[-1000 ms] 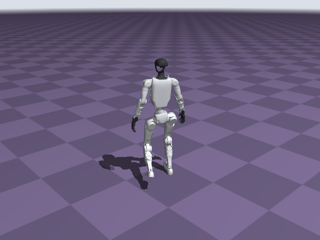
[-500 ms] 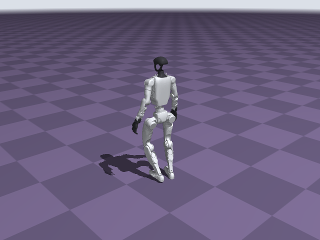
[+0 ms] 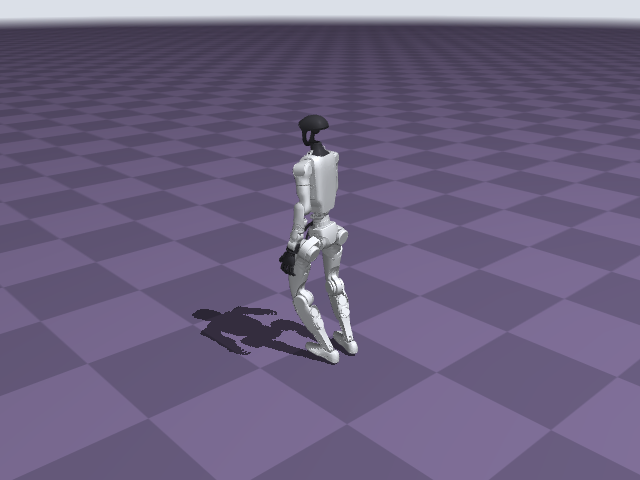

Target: Walk

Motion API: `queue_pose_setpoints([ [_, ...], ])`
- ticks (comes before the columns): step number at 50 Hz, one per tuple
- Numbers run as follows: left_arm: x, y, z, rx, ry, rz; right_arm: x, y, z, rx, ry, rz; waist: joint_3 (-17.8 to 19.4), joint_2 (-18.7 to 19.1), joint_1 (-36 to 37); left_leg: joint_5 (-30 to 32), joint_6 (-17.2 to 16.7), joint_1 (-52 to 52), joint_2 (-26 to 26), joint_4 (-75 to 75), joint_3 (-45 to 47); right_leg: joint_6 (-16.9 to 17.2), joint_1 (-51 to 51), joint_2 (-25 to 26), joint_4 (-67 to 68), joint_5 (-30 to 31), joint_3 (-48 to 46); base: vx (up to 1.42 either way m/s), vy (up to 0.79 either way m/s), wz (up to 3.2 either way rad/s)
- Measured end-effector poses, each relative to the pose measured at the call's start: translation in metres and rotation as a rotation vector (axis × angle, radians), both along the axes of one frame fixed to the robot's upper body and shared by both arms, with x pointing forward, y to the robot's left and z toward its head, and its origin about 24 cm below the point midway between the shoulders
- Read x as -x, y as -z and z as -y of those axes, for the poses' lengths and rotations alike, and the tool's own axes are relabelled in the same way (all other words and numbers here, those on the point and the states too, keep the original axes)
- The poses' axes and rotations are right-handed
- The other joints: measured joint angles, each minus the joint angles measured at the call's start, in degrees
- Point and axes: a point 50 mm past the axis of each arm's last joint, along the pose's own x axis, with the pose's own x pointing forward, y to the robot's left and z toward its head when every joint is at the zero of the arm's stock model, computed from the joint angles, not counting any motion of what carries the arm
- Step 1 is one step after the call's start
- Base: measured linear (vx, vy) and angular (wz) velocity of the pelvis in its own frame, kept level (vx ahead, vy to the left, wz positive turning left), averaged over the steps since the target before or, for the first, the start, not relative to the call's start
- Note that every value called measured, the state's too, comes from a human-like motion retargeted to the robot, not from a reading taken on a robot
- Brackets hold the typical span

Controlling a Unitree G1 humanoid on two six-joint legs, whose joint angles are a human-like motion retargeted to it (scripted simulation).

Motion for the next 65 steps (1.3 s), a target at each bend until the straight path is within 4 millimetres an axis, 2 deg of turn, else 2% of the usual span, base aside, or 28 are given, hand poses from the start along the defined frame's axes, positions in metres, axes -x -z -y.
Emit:
queue_pose_setpoints([
  [5, 0.006, 0.002, 0.001, -0.001, 0.001, -0.027, -0.003, -0.002, 0.003, 0.032, -0.002, 0.017, -0.04, -0.99, -0.4, -0.05, 0.73, -1.0, -3.97, -0.97, -2.32, -0.96, -4.27, -4.61, 9.28, -1.38, -0.33, 0.06, 0.14, 0.96],
  [10, 0.003, 0.001, -0.005, -0.021, 0.017, -0.029, 0.005, 0.0, 0.009, 0.045, 0.03, 0.006, 1.9, -4.92, -5.24, 2.08, 1.87, 1.43, -13.95, -5.53, -6.3, 0.46, -15.97, -8.57, 26.74, -4.23, 11.08, 0.13, 0.12, 1.58],
  [12, -0.005, -0.002, -0.012, -0.042, 0.018, -0.014, 0.006, 0.0, 0.011, 0.038, 0.049, 0.003, 1.91, -7.82, -7.94, 6.34, 2.29, 5.01, -18.64, -14.66, -8.69, 0.64, -21.46, -11.17, 31.05, -4.65, 14.2, 0.23, 0.07, 1.41],
  [17, -0.022, -0.007, -0.021, -0.08, 0.03, 0.032, 0.026, 0.006, 0.013, 0.022, 0.12, -0.042, 2.45, -7.68, -11.44, 7.74, 1.85, 9.52, -20.13, -19.85, -14.1, 2.01, -29.6, -6.96, 26.63, -1.74, 17.4, 0.3, 0.04, 0.99],
  [18, -0.029, -0.009, -0.022, -0.089, 0.034, 0.053, 0.027, 0.007, 0.013, 0.016, 0.137, -0.045, 2.13, -6.72, -11.69, 8.42, 1.57, 10.95, -18.71, -22.63, -15.34, 2.42, -30.75, -4.78, 22.75, -0.13, 17.22, 0.36, 0.01, 0.69],
  [20, -0.037, -0.011, -0.022, -0.096, 0.045, 0.081, 0.037, 0.009, 0.014, 0.008, 0.169, -0.066, 2.35, -6.94, -12.57, 7.63, 1.59, 11.89, -19.12, -21.71, -16.58, 3.94, -33.43, -3.27, 18.8, 1.37, 18.35, 0.36, 0.0, 0.63],
  [22, -0.052, -0.015, -0.023, -0.106, 0.057, 0.127, 0.04, 0.01, 0.015, -0.005, 0.207, -0.069, 1.83, -5.29, -12.58, 7.22, 0.98, 13.3, -16.34, -23.51, -17.9, 5.0, -34.24, 0.29, 10.09, 4.81, 17.69, 0.41, -0.02, 0.43],
  [25, -0.064, -0.019, -0.021, -0.111, 0.069, 0.177, 0.052, 0.013, 0.015, -0.014, 0.258, -0.088, 1.84, -5.91, -13.35, 4.43, 0.87, 13.88, -16.93, -19.23, -18.43, 6.6, -37.08, 1.35, 7.09, 6.27, 18.68, 0.42, -0.03, 0.48],
  [28, -0.079, -0.024, -0.02, -0.113, 0.065, 0.234, 0.06, 0.014, 0.016, -0.018, 0.315, -0.095, 1.59, -5.44, -14.0, 1.5, -0.02, 15.06, -15.83, -13.84, -17.69, 6.63, -37.91, 2.75, 7.57, 8.84, 18.46, 0.51, -0.06, 0.43],
  [31, -0.086, -0.028, -0.017, -0.103, 0.034, 0.278, 0.069, 0.015, 0.019, -0.006, 0.367, -0.101, 1.64, -4.07, -14.59, 0.94, -2.16, 16.5, -13.11, -5.91, -16.44, 5.04, -37.11, 4.65, 13.38, 11.11, 17.57, 0.58, -0.08, 0.34],
  [35, -0.082, -0.027, -0.014, -0.082, -0.027, 0.302, 0.08, 0.015, 0.026, 0.039, 0.415, -0.101, 2.44, -0.23, -15.36, 7.92, -7.46, 15.98, -4.84, 11.33, -12.72, 1.27, -32.51, 9.08, 19.61, 10.97, 15.08, 0.6, -0.1, 0.25],
  [38, -0.078, -0.026, -0.01, -0.064, -0.031, 0.303, 0.083, 0.013, 0.031, 0.068, 0.436, -0.087, 3.05, 3.63, -14.64, 18.99, -11.14, 9.66, 2.23, 29.58, -11.63, -2.26, -27.68, 13.87, 19.34, 8.37, 12.76, 0.58, -0.07, -0.04],
  [40, -0.081, -0.027, -0.008, -0.056, -0.014, 0.31, 0.081, 0.012, 0.034, 0.08, 0.445, -0.072, 3.08, 4.17, -13.87, 21.38, -9.3, 3.44, 6.13, 39.64, -9.95, -3.44, -24.39, 15.45, 18.42, 6.21, 12.65, 0.62, -0.05, 0.03],
  [42, -0.086, -0.03, -0.009, -0.053, 0.002, 0.322, 0.076, 0.01, 0.036, 0.085, 0.442, -0.057, 3.16, 3.29, -12.77, 17.55, -5.24, -3.2, 8.23, 45.74, -8.47, -3.69, -20.4, 15.8, 16.48, 4.43, 13.57, 0.66, -0.03, 0.04],
  [45, -0.088, -0.032, -0.01, -0.048, 0.009, 0.329, 0.065, 0.008, 0.035, 0.07, 0.429, -0.025, 3.5, 1.1, -10.52, 10.37, -1.1, -11.9, 7.86, 46.57, -6.55, -3.39, -13.55, 15.44, 12.49, 2.31, 16.08, 0.71, 0.0, -0.07],
  [47, -0.084, -0.03, -0.011, -0.044, -0.002, 0.318, 0.054, 0.006, 0.032, 0.048, 0.416, 0.007, 4.05, -0.49, -9.05, 7.07, -0.15, -16.0, 6.52, 40.8, -4.74, -2.93, -8.48, 14.65, 9.68, 0.99, 17.99, 0.77, 0.04, -0.16],
  [50, -0.07, -0.025, -0.013, -0.045, -0.024, 0.274, 0.034, 0.001, 0.029, 0.013, 0.382, 0.067, 4.75, -2.84, -7.55, 5.88, -1.01, -20.37, 3.7, 26.31, -2.15, -2.41, -1.71, 12.34, 6.34, -1.5, 20.53, 0.81, 0.07, -0.15],
  [55, -0.046, -0.015, -0.017, -0.071, -0.059, 0.174, -0.013, -0.017, 0.027, -0.001, 0.263, 0.2, 4.02, -7.74, -7.97, 11.1, -3.62, -22.55, -4.82, -6.46, -0.01, -1.58, 3.34, 6.25, 7.74, -7.4, 22.85, 0.81, 0.11, 0.05],
  [57, -0.03, -0.01, -0.018, -0.08, -0.085, 0.12, -0.026, -0.023, 0.026, 0.004, 0.241, 0.245, 3.36, -8.53, -7.71, 11.53, -3.8, -25.06, -6.01, -7.8, 0.27, -0.93, 3.74, 5.33, 11.82, -9.02, 23.53, 0.81, 0.14, -0.04],
  [60, -0.006, -0.005, -0.018, -0.081, -0.148, 0.041, -0.041, -0.031, 0.027, 0.011, 0.239, 0.298, 1.76, -10.99, -6.99, 15.25, -2.45, -26.48, -8.69, -5.45, 1.81, 1.11, 4.26, 1.83, 18.48, -8.96, 24.48, 0.88, 0.15, -0.16],
  [62, 0.01, -0.001, -0.016, -0.071, -0.186, -0.011, -0.039, -0.03, 0.025, 0.005, 0.256, 0.298, 0.86, -12.9, -7.15, 17.76, -0.58, -27.18, -11.19, -0.22, 2.91, 3.47, 3.98, -1.23, 24.98, -4.77, 24.68, 0.9, 0.14, 0.1],
  [65, 0.026, 0.001, -0.019, -0.046, -0.246, -0.061, -0.033, -0.024, 0.015, -0.046, 0.28, 0.268, 1.06, -18.01, -8.61, 18.99, 3.24, -23.85, -18.61, 1.52, 4.97, 9.47, 1.53, -7.26, 39.0, 11.02, 27.08, 0.89, 0.12, 0.37],
])
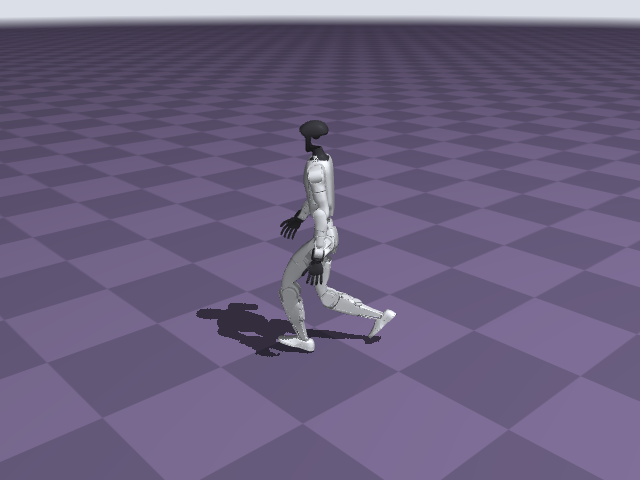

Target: Walk

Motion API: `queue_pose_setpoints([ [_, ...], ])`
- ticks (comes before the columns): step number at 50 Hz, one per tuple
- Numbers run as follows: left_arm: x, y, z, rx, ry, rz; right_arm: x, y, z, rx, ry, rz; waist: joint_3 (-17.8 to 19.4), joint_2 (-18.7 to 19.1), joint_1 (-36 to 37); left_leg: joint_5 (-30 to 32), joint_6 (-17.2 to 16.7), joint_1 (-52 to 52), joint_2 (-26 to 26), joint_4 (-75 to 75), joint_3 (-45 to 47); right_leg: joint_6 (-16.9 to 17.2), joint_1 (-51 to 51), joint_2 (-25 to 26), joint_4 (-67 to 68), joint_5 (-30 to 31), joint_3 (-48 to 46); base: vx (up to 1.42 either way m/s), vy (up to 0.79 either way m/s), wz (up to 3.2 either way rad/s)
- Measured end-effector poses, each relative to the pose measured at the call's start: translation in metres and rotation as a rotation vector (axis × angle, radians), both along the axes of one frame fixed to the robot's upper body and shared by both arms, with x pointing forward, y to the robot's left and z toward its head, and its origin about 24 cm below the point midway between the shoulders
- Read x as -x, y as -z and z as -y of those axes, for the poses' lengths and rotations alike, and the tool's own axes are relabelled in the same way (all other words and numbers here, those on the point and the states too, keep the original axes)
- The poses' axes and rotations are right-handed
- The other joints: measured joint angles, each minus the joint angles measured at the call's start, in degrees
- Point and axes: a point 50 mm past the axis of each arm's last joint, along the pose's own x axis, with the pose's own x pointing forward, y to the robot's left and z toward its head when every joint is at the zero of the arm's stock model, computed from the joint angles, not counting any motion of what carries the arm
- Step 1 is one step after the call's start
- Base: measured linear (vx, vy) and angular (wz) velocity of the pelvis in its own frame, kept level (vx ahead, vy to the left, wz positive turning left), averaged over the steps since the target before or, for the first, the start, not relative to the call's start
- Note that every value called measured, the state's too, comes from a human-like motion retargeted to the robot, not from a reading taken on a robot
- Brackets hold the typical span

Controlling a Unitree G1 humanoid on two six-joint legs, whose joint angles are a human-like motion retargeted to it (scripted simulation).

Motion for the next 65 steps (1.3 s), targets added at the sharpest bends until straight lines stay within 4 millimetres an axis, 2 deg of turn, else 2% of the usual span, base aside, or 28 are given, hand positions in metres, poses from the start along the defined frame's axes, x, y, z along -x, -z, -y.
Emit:
queue_pose_setpoints([
  [2, -0.002, -0.001, -0.002, 0.01, -0.015, 0.011, 0.004, 0.005, -0.008, -0.043, -0.009, -0.025, 0.17, -1.41, -1.31, -1.12, 1.91, 3.62, -3.52, -1.46, -0.37, 1.3, -4.8, -2.31, 8.77, 9.79, 0.91, 0.87, 0.07, 0.29],
  [3, -0.006, -0.002, -0.004, 0.01, -0.014, 0.026, 0.005, 0.007, -0.012, -0.059, -0.016, -0.038, 0.33, -1.59, -1.86, -1.71, 2.43, 5.98, -4.76, -2.76, -0.97, 0.66, -7.57, -3.41, 12.34, 11.65, 0.92, 0.88, 0.07, 0.12],
  [5, -0.019, -0.004, -0.007, 0.001, 0.002, 0.066, 0.01, 0.011, -0.018, -0.08, -0.029, -0.068, 0.75, -1.37, -2.8, -2.62, 2.8, 11.71, -6.59, -6.76, -2.77, -2.1, -13.48, -5.71, 17.49, 9.71, 0.47, 0.87, 0.08, 0.01],
  [8, -0.05, -0.012, -0.011, -0.026, 0.041, 0.158, 0.022, 0.019, -0.024, -0.093, -0.032, -0.119, 1.47, 0.47, -4.21, -4.08, 2.14, 21.88, -7.14, -13.22, -7.02, -6.09, -21.81, -7.3, 17.58, 1.72, -1.46, 0.86, 0.07, 0.02],
  [10, -0.075, -0.02, -0.014, -0.049, 0.075, 0.239, 0.033, 0.023, -0.026, -0.1, -0.021, -0.15, 2.23, 2.13, -5.16, -5.62, 1.61, 28.54, -6.31, -16.16, -9.93, -7.41, -26.26, -7.03, 13.38, -1.96, -3.37, 0.85, 0.04, 0.09],
  [12, -0.101, -0.031, -0.018, -0.076, 0.118, 0.331, 0.044, 0.028, -0.027, -0.111, 0.003, -0.186, 3.17, 3.93, -6.05, -7.67, 1.21, 34.38, -4.8, -17.44, -12.48, -7.17, -29.21, -5.58, 5.99, -3.51, -5.5, 0.84, 0.01, 0.16],
  [17, -0.159, -0.065, -0.021, -0.14, 0.237, 0.548, 0.074, 0.039, -0.026, -0.143, 0.08, -0.279, 4.29, 8.73, -6.8, -11.59, -1.2, 44.67, 0.46, -18.67, -16.77, -2.15, -32.04, 2.51, -22.39, -0.38, -9.38, 0.83, -0.04, 0.06],
  [19, -0.174, -0.076, -0.02, -0.159, 0.269, 0.613, 0.086, 0.042, -0.025, -0.147, 0.1, -0.314, 3.81, 9.98, -6.64, -13.01, -2.76, 45.99, 1.88, -16.5, -17.89, -0.47, -32.57, 5.57, -31.54, 1.24, -9.5, 0.81, -0.09, -0.12],
  [21, -0.182, -0.081, -0.019, -0.168, 0.283, 0.65, 0.098, 0.044, -0.023, -0.145, 0.115, -0.349, 3.1, 10.45, -6.76, -14.33, -4.27, 46.87, 2.33, -12.03, -18.49, -0.29, -33.76, 7.08, -31.87, 1.85, -9.25, 0.85, -0.1, 0.01],
  [23, -0.18, -0.08, -0.017, -0.163, 0.278, 0.653, 0.109, 0.046, -0.022, -0.142, 0.129, -0.38, 2.16, 11.21, -6.64, -14.39, -5.96, 47.37, 3.24, -6.03, -18.79, -1.76, -34.22, 8.85, -27.54, 3.54, -9.37, 0.89, -0.1, 0.03],
  [25, -0.17, -0.073, -0.014, -0.148, 0.257, 0.621, 0.119, 0.047, -0.019, -0.131, 0.145, -0.404, 1.44, 12.64, -6.68, -11.28, -8.93, 47.3, 4.97, 2.46, -18.88, -4.46, -34.11, 11.07, -20.9, 4.02, -10.01, 0.89, -0.1, 0.08],
  [28, -0.144, -0.052, -0.004, -0.077, 0.222, 0.514, 0.122, 0.044, -0.007, -0.09, 0.149, -0.406, 3.18, 19.87, -7.69, 1.12, -16.93, 43.12, 12.44, 23.51, -19.76, -10.38, -29.24, 17.15, -16.36, 0.4, -15.19, 0.83, -0.08, 0.14],
  [30, -0.129, -0.04, 0.006, -0.03, 0.232, 0.441, 0.116, 0.041, 0.0, -0.07, 0.146, -0.384, 3.73, 22.4, -7.29, 8.05, -18.76, 37.07, 16.36, 35.09, -18.71, -13.16, -26.0, 19.72, -16.0, -2.73, -16.22, 0.8, -0.03, -0.03],
  [33, -0.108, -0.027, 0.014, 0.017, 0.263, 0.341, 0.1, 0.037, 0.003, -0.054, 0.127, -0.334, 3.98, 22.07, -5.53, 2.65, -12.82, 25.62, 21.33, 45.68, -15.51, -14.14, -20.07, 20.92, -17.6, -6.63, -14.86, 0.81, -0.02, -0.09],
  [36, -0.085, -0.018, 0.014, 0.043, 0.27, 0.253, 0.077, 0.032, 0.003, -0.062, 0.101, -0.26, 4.73, 20.34, -2.94, -5.63, -7.62, 15.84, 23.19, 45.22, -12.81, -13.62, -12.72, 21.13, -21.2, -9.38, -12.0, 0.82, 0.02, -0.33],
  [38, -0.068, -0.013, 0.012, 0.054, 0.251, 0.197, 0.061, 0.026, 0.001, -0.076, 0.088, -0.202, 5.47, 19.0, -1.31, -9.43, -5.99, 11.27, 23.21, 38.96, -11.27, -13.13, -7.57, 20.63, -23.46, -11.16, -9.74, 0.85, 0.06, -0.48],
  [40, -0.05, -0.008, 0.01, 0.062, 0.227, 0.14, 0.044, 0.021, 0.0, -0.093, 0.074, -0.143, 6.12, 17.61, -0.08, -10.95, -5.89, 8.15, 22.32, 29.01, -10.22, -12.69, -2.89, 19.33, -25.4, -12.91, -7.46, 0.86, 0.09, -0.47],
  [45, -0.017, -0.001, 0.007, 0.069, 0.162, 0.03, 0.008, 0.006, -0.005, -0.122, 0.007, -0.041, 4.63, 13.12, -0.15, -7.26, -8.08, 5.95, 14.75, -5.04, -11.41, -11.36, 3.1, 13.12, -26.67, -17.39, -3.92, 0.83, 0.13, -0.24],
  [47, -0.005, 0.0, 0.008, 0.074, 0.135, -0.004, 0.005, 0.005, -0.007, -0.128, -0.001, -0.033, 3.74, 12.58, -0.01, -7.32, -8.17, 3.7, 13.49, -6.52, -12.09, -10.99, 3.69, 12.02, -23.51, -19.13, -3.23, 0.77, 0.18, -0.27],
  [50, 0.004, 0.002, 0.008, 0.083, 0.089, -0.034, 0.005, 0.006, -0.008, -0.13, 0.004, -0.046, 1.86, 10.87, 0.4, -3.09, -7.31, 2.95, 10.91, -4.88, -11.56, -9.98, 4.49, 8.88, -18.29, -20.05, -1.96, 0.78, 0.21, -0.36],
  [52, 0.008, 0.003, 0.012, 0.097, 0.071, -0.044, 0.016, 0.012, -0.011, -0.138, 0.014, -0.086, 0.99, 9.81, 0.15, -0.28, -6.11, 1.92, 9.02, 0.62, -10.63, -8.85, 4.2, 5.96, -12.22, -17.38, -2.23, 0.73, 0.21, -0.21],
  [53, 0.008, 0.003, 0.013, 0.103, 0.064, -0.044, 0.022, 0.016, -0.012, -0.143, 0.019, -0.11, 0.58, 9.2, -0.08, 0.47, -5.28, 1.68, 7.92, 3.02, -10.0, -8.06, 3.74, 4.34, -8.55, -14.78, -2.35, 0.69, 0.21, -0.08],
  [55, -0.006, 0.001, 0.007, 0.112, 0.055, -0.01, 0.024, 0.019, -0.017, -0.171, 0.016, -0.147, 0.57, 5.37, -0.96, 2.7, -3.18, 4.17, 3.44, 0.32, -7.34, -5.83, 0.15, -1.71, 0.7, -7.29, -1.39, 0.64, 0.2, 0.01],
  [57, -0.024, -0.002, 0.003, 0.107, 0.067, 0.043, 0.027, 0.022, -0.023, -0.193, -0.005, -0.175, 0.31, 3.75, -2.24, 2.81, -1.56, 6.05, 0.92, -1.79, -6.02, -5.92, -5.2, -5.87, 9.05, -1.05, -1.57, 0.58, 0.18, -0.06],
  [58, -0.034, -0.005, 0.0, 0.098, 0.079, 0.074, 0.026, 0.023, -0.025, -0.199, -0.02, -0.184, 0.15, 3.47, -2.86, 2.75, -1.12, 7.13, 0.18, -3.11, -5.69, -6.64, -8.1, -7.35, 12.3, 0.26, -1.85, 0.55, 0.16, -0.17],
  [60, -0.056, -0.011, -0.006, 0.075, 0.107, 0.139, 0.024, 0.023, -0.03, -0.202, -0.051, -0.194, -0.18, 3.5, -4.09, 2.79, -0.72, 9.65, -0.61, -6.32, -5.45, -8.61, -13.82, -9.3, 16.62, -0.28, -2.74, 0.52, 0.14, -0.25],
  [62, -0.078, -0.019, -0.013, 0.045, 0.133, 0.204, 0.021, 0.022, -0.033, -0.198, -0.088, -0.193, -0.44, 4.15, -5.36, 2.72, -1.13, 12.16, -0.67, -9.21, -5.69, -10.09, -18.65, -9.61, 17.24, -3.65, -4.39, 0.47, 0.09, -0.24],
  [65, -0.108, -0.034, -0.023, -0.006, 0.165, 0.299, 0.016, 0.021, -0.039, -0.193, -0.132, -0.179, -0.69, 5.4, -7.11, 1.88, -2.26, 15.33, 0.0, -11.94, -6.3, -10.83, -24.2, -8.23, 12.4, -8.88, -7.53, 0.41, 0.05, -0.17],
])
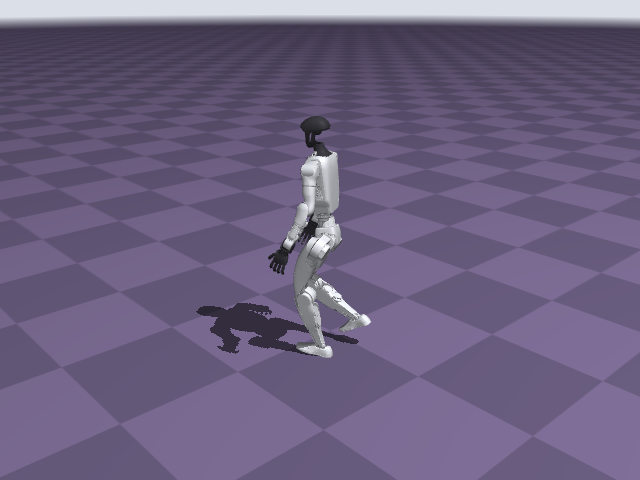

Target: Walk

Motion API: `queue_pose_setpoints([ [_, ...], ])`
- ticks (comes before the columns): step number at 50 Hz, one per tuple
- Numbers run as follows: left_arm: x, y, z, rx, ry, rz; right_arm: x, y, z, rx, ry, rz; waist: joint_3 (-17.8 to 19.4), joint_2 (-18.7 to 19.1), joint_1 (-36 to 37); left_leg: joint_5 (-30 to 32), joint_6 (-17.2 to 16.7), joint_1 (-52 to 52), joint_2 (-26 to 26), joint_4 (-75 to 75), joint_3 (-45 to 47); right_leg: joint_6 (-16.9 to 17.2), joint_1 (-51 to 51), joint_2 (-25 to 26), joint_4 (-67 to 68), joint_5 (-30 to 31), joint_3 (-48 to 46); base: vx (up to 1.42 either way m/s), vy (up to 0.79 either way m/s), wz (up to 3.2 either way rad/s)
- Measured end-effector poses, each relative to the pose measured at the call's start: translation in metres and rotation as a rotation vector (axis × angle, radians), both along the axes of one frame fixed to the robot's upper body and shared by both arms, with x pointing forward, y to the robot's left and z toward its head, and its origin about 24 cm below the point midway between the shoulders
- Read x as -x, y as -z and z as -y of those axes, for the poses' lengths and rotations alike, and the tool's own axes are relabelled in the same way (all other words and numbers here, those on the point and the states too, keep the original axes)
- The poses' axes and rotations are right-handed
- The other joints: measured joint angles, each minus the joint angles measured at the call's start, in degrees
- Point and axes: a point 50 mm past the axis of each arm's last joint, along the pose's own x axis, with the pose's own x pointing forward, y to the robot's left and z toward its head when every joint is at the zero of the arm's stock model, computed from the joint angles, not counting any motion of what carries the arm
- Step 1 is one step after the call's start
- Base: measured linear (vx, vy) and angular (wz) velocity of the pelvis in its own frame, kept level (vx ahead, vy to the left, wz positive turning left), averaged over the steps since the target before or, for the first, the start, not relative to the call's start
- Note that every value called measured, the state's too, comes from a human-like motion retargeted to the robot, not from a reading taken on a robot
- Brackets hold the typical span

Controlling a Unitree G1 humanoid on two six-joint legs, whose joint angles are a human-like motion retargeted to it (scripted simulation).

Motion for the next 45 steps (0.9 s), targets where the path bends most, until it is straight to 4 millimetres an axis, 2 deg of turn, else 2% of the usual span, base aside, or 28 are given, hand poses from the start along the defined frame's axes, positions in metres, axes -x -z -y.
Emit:
queue_pose_setpoints([
  [5, -0.039, -0.024, -0.01, -0.06, 0.058, 0.141, -0.003, -0.001, -0.006, -0.004, -0.046, 0.017, 0.51, 2.02, -0.64, -3.06, -1.45, 3.83, 2.13, -0.17, -1.27, 1.67, -2.57, 5.88, -17.86, -2.49, -3.05, 0.33, 0.0, -0.16],
  [8, -0.047, -0.028, -0.008, -0.07, 0.104, 0.17, 0.004, 0.002, -0.006, 0.0, -0.061, -0.007, 0.56, 2.33, -0.07, -5.7, -1.38, 3.98, 2.59, 3.2, -1.56, 2.51, -1.47, 8.29, -24.77, -2.32, -2.65, 0.24, -0.02, -0.11],
  [10, -0.051, -0.03, -0.006, -0.074, 0.135, 0.177, 0.006, 0.003, -0.003, 0.007, -0.068, -0.019, 1.15, 3.88, 1.38, -7.89, -1.36, 5.27, 4.64, 4.76, -2.23, 2.1, 1.77, 11.45, -29.82, -1.37, -2.99, 0.23, -0.03, -0.3],
  [13, -0.041, -0.023, 0.0, -0.064, 0.163, 0.141, 0.017, 0.007, 0.0, 0.022, -0.072, -0.053, 1.21, 4.09, 2.2, -10.84, -1.13, 3.81, 5.08, 11.38, -2.24, 1.14, 3.44, 12.46, -29.71, -3.75, -2.3, 0.18, -0.04, -0.21],
  [15, -0.036, -0.018, 0.003, -0.055, 0.179, 0.114, 0.018, 0.007, 0.005, 0.041, -0.071, -0.059, 2.49, 6.81, 4.02, -12.64, -2.12, 3.37, 8.5, 17.15, -3.48, -0.14, 7.32, 16.74, -33.68, -3.57, -2.74, 0.18, -0.05, -0.58],
  [20, -0.003, 0.002, 0.016, -0.004, 0.19, 0.001, 0.027, 0.009, 0.013, 0.074, -0.062, -0.086, 4.84, 10.44, 7.18, -7.1, -6.13, -5.07, 14.12, 40.66, -4.15, -2.75, 10.53, 22.57, -33.31, -5.82, -2.26, 0.13, -0.06, -0.52],
  [23, 0.012, 0.01, 0.021, 0.034, 0.184, -0.055, 0.026, 0.007, 0.018, 0.084, -0.051, -0.082, 5.81, 11.51, 8.98, -3.57, -6.47, -12.69, 16.6, 53.97, -4.38, -3.6, 12.44, 24.65, -35.29, -5.79, -1.38, 0.16, -0.06, -0.42],
  [28, 0.044, 0.02, 0.023, 0.073, 0.16, -0.153, 0.024, 0.006, 0.02, 0.079, -0.032, -0.061, 7.38, 9.78, 9.97, -2.58, -5.28, -23.59, 16.73, 64.49, -2.91, -3.4, 15.4, 23.23, -35.2, -7.66, 0.71, 0.22, -0.04, -0.19],
  [32, 0.069, 0.027, 0.024, 0.092, 0.125, -0.227, 0.019, 0.004, 0.017, 0.077, -0.024, -0.026, 8.7, 8.7, 10.2, -2.71, -5.18, -27.84, 17.27, 59.16, -2.15, -2.76, 18.6, 22.13, -35.21, -9.59, 2.19, 0.3, 0.0, -0.19],
  [35, 0.078, 0.029, 0.025, 0.098, 0.1, -0.256, 0.014, 0.002, 0.012, 0.076, -0.031, 0.003, 9.49, 8.27, 10.27, -2.45, -5.78, -28.05, 17.59, 49.31, -2.38, -2.46, 21.31, 21.52, -36.07, -10.99, 3.25, 0.35, 0.04, -0.22],
  [40, 0.084, 0.031, 0.024, 0.092, 0.058, -0.278, 0.005, -0.001, 0.004, 0.063, -0.062, 0.039, 9.3, 7.78, 9.96, -1.65, -7.51, -24.87, 16.68, 28.46, -4.1, -2.06, 25.49, 20.35, -38.54, -12.24, 4.49, 0.38, 0.09, -0.17],
  [45, 0.079, 0.03, 0.023, 0.089, 0.031, -0.267, -0.003, -0.004, -0.004, 0.046, -0.087, 0.062, 7.74, 6.95, 9.31, 0.92, -8.22, -20.48, 14.85, 12.94, -5.77, -1.43, 28.61, 18.55, -40.53, -12.77, 5.28, 0.43, 0.15, 0.01],
])
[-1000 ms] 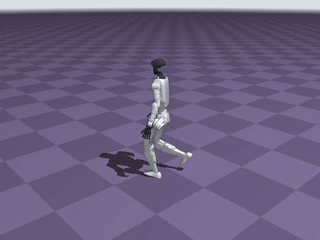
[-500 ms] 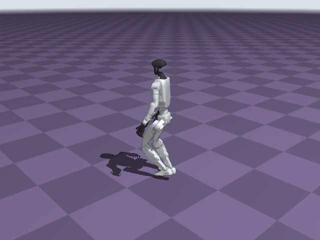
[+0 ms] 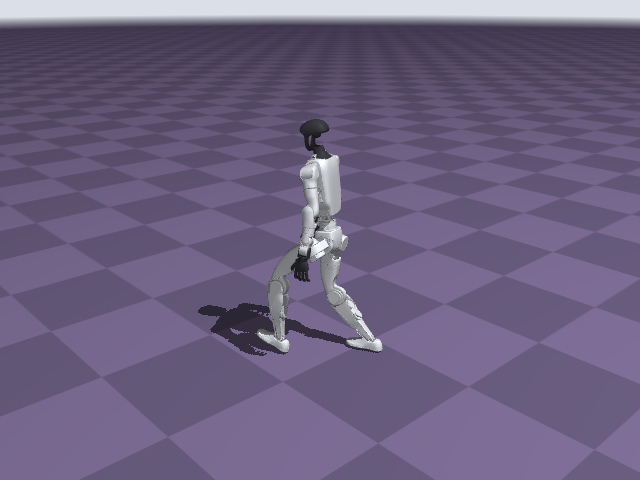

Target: Walk

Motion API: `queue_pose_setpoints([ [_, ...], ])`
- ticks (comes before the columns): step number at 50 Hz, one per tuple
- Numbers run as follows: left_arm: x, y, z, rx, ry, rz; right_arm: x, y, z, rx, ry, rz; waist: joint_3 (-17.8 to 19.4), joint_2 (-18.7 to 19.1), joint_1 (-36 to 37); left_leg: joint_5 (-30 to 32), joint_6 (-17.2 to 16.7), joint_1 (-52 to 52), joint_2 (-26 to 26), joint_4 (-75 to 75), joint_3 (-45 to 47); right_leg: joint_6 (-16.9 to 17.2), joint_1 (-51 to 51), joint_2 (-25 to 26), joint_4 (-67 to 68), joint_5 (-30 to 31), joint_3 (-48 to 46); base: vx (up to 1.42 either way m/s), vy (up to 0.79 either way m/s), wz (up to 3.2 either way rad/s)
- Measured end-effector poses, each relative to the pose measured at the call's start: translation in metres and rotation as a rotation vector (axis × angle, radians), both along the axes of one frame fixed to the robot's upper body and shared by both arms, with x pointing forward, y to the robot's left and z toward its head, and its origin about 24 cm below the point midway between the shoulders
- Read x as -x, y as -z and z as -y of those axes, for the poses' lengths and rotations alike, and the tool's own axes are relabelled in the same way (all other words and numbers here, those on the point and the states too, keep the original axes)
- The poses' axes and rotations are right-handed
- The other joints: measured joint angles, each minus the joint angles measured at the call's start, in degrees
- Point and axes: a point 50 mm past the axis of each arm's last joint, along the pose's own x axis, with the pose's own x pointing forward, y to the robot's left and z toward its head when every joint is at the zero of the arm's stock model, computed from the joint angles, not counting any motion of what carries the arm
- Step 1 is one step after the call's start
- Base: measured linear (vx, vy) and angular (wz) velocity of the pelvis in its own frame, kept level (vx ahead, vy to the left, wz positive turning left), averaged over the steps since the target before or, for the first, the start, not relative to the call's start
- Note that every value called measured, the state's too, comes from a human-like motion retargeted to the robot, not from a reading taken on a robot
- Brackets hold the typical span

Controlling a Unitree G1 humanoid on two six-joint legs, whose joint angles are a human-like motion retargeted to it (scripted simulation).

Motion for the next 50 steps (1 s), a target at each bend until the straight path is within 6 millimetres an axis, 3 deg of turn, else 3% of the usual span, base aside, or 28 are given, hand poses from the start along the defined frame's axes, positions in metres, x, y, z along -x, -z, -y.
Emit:
queue_pose_setpoints([
  [3, 0.0, 0.001, 0.003, 0.002, -0.006, 0.006, 0.003, 0.002, -0.003, -0.002, 0.002, -0.005, -0.73, -0.45, -0.31, 0.71, 0.88, 0.04, -1.06, 1.84, 0.34, 0.64, 0.34, -1.41, 3.76, -1.33, -0.62, 0.48, 0.21, 0.11],
  [7, -0.011, -0.001, 0.004, 0.001, -0.009, 0.041, 0.004, 0.002, -0.004, -0.003, 0.028, -0.008, -1.69, -3.41, -0.84, 2.44, 3.32, 1.51, -4.65, 3.0, 2.78, 3.55, 0.51, -4.89, 8.69, 1.25, 0.79, 0.55, 0.25, 0.33],
  [12, -0.03, -0.006, 0.004, 0.015, 0.01, 0.097, 0.003, 0.001, 0.001, -0.019, 0.061, -0.008, -2.92, -8.58, -2.75, 2.74, 6.82, 5.65, -11.79, -2.77, 5.29, 9.59, -4.49, -13.11, 21.02, 14.43, 0.93, 0.53, 0.22, 0.53],
  [15, -0.041, -0.009, 0.002, 0.021, 0.031, 0.127, 0.001, -0.001, 0.004, -0.032, 0.066, 0.0, -3.31, -10.17, -4.59, 2.56, 8.48, 8.72, -15.68, -7.03, 5.27, 10.38, -11.76, -17.92, 35.11, 23.0, 0.19, 0.48, 0.16, 0.53],
  [18, -0.051, -0.015, -0.004, 0.008, 0.059, 0.158, -0.002, -0.003, 0.007, -0.035, 0.073, 0.014, -3.6, -10.01, -6.46, 2.46, 9.15, 12.67, -18.03, -11.33, 3.62, 8.0, -20.13, -20.32, 49.9, 23.27, -0.2, 0.45, 0.12, 0.44],
  [20, -0.054, -0.016, -0.007, -0.005, 0.078, 0.167, 0.001, -0.002, 0.009, -0.031, 0.08, 0.012, -3.85, -10.05, -8.13, 1.34, 9.42, 14.28, -19.57, -11.14, 2.77, 6.56, -25.07, -21.48, 59.92, 19.18, -0.09, 0.42, 0.1, 0.44],
  [25, -0.073, -0.027, -0.021, -0.069, 0.103, 0.214, 0.0, -0.004, 0.018, -0.017, 0.097, 0.029, -4.49, -5.69, -8.71, 1.16, 8.37, 21.98, -16.21, -19.24, -1.78, 2.2, -42.49, -17.15, 77.26, 13.31, -1.43, 0.37, 0.08, 0.21],
  [27, -0.074, -0.028, -0.021, -0.085, 0.113, 0.219, 0.009, -0.001, 0.02, -0.012, 0.112, 0.009, -4.44, -5.72, -9.61, -0.19, 8.11, 23.4, -17.13, -18.09, -2.55, 1.31, -47.17, -17.69, 80.06, 9.85, -1.78, 0.35, 0.05, 0.27],
  [33, -0.087, -0.033, -0.021, -0.117, 0.143, 0.263, 0.024, 0.005, 0.023, -0.009, 0.142, -0.035, -1.62, -5.08, -10.67, -3.47, 7.81, 33.95, -17.57, -21.21, -7.08, 2.0, -56.69, -15.94, 67.49, 9.53, -4.24, 0.38, 0.0, 0.35],
  [40, -0.111, -0.042, -0.012, -0.119, 0.22, 0.346, 0.038, 0.011, 0.02, -0.026, 0.145, -0.084, 2.44, -4.33, -10.5, -5.97, 7.44, 48.39, -16.46, -28.0, -12.4, 7.42, -53.06, -12.77, 35.02, 18.5, -7.42, 0.41, -0.04, 0.28],
  [45, -0.118, -0.043, 0.0, -0.105, 0.303, 0.38, 0.047, 0.014, 0.02, -0.022, 0.137, -0.105, 2.36, -5.25, -9.57, -7.12, 7.63, 53.94, -16.53, -29.2, -13.68, 11.47, -50.81, -9.94, 16.1, 23.57, -6.14, 0.43, -0.05, 0.11],
  [47, -0.124, -0.045, 0.004, -0.105, 0.34, 0.393, 0.044, 0.012, 0.022, -0.019, 0.133, -0.094, 1.75, -4.02, -9.0, -7.14, 7.31, 56.26, -14.38, -31.8, -14.61, 12.05, -49.13, -7.94, 9.28, 25.33, -7.3, 0.5, -0.07, -0.02],
  [50, -0.122, -0.043, 0.011, -0.099, 0.374, 0.385, 0.043, 0.011, 0.023, -0.008, 0.122, -0.088, 1.35, -4.92, -8.62, -8.99, 7.26, 57.82, -15.6, -28.8, -15.06, 11.63, -49.07, -7.59, 10.08, 25.57, -6.51, 0.53, -0.09, -0.05],
])
